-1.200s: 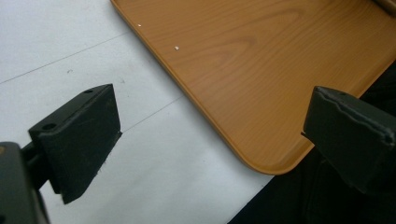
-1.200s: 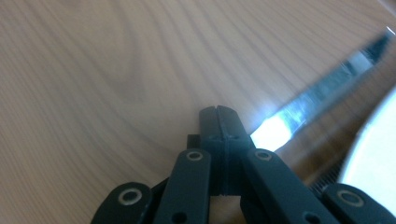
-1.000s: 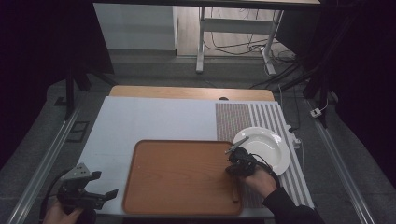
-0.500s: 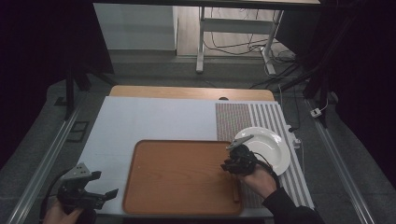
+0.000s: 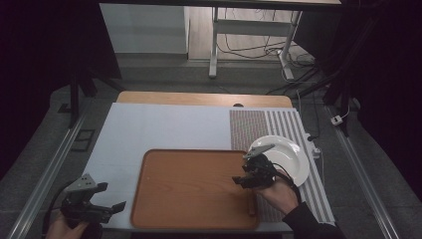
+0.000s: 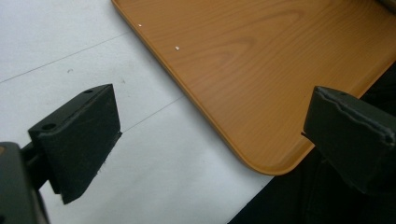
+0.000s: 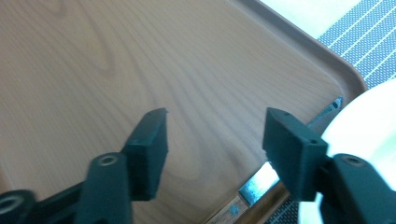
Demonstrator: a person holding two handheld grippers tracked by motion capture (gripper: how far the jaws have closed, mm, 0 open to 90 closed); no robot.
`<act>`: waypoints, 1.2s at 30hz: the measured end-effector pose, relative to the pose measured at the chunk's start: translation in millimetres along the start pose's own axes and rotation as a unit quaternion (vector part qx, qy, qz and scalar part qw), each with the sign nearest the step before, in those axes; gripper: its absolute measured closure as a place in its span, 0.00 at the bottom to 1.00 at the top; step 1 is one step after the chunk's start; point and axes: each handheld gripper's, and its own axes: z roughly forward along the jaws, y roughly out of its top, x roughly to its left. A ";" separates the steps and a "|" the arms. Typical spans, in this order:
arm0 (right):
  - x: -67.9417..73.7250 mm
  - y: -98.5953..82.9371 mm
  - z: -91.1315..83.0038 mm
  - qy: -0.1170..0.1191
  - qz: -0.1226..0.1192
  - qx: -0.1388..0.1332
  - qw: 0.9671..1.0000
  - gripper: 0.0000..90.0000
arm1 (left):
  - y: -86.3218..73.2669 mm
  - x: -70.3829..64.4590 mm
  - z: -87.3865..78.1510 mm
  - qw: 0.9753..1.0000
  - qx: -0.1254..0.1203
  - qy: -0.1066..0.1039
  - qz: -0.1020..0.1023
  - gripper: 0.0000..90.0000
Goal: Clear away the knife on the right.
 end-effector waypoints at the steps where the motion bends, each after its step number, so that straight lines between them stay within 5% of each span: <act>1: 0.2 -0.3 -1.0 -0.001 0.003 -0.002 1.000 0.38 | 0.0 0.1 0.0 1.000 0.000 0.000 0.000 0.04; 11: 1.6 -6.7 -18.9 -0.017 0.018 -0.033 0.999 0.13 | 0.1 0.1 0.1 1.000 0.000 0.000 -0.001 0.04; 25: -6.8 -35.5 -51.5 -0.042 0.044 -0.071 0.996 0.01 | 0.2 0.6 -0.1 1.000 0.000 0.000 -0.002 0.04; 36: -6.3 -61.8 -73.7 -0.075 0.070 -0.090 0.991 0.00 | 0.2 0.8 0.0 1.000 -0.001 0.000 -0.004 0.04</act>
